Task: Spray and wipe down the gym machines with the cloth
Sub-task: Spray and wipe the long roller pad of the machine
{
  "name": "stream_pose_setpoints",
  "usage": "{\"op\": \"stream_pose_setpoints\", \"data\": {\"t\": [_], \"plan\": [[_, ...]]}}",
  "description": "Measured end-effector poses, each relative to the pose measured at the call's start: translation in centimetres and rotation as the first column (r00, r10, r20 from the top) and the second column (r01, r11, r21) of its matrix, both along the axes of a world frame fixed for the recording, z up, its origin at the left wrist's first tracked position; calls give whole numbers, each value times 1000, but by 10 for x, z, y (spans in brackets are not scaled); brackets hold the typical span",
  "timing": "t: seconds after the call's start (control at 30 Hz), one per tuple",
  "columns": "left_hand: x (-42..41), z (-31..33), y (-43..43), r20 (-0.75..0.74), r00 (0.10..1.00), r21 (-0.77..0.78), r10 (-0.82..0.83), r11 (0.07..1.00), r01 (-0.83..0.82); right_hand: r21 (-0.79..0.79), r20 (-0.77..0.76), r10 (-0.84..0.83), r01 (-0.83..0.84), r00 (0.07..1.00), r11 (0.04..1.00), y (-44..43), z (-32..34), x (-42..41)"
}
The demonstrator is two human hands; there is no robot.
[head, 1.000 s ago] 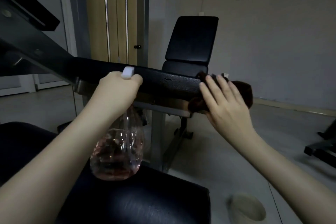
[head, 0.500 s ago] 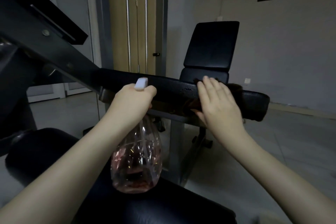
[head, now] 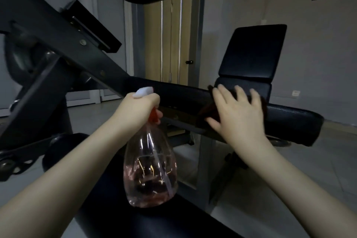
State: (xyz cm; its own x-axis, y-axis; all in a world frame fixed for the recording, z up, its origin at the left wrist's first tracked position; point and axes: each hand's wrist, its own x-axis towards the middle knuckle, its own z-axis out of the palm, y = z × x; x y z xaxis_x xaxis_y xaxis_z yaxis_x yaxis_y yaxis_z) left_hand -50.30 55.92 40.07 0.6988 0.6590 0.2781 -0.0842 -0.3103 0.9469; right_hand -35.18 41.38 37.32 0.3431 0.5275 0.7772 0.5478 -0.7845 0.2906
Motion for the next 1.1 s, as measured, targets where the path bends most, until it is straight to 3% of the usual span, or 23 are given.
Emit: {"op": "stream_pose_setpoints", "data": {"t": [0.1, 0.27, 0.4, 0.57, 0.8, 1.1], "plan": [[3, 4, 9, -2, 1000, -109, -7, 994, 7, 18, 2, 33, -33, 999, 999, 1, -1, 2], [13, 8, 17, -118, 993, 27, -32, 999, 35, 39, 27, 73, -74, 997, 996, 3, -3, 5], [22, 6, 30, -114, 991, 0, 66, 998, -66, 36, 27, 82, -83, 996, 996, 6, -3, 6], [28, 6, 57, -66, 975, 199, 213, 960, -196, 35, 18, 74, -75, 997, 997, 11, -1, 6], [25, 1, 81, -28, 934, 114, 355, 930, -350, 24, 17, 83, -84, 996, 996, 21, 0, 8], [35, -3, 87, -86, 944, 186, 318, 936, -298, 32, 57, 70, -72, 996, 997, 52, 1, 11]]}}
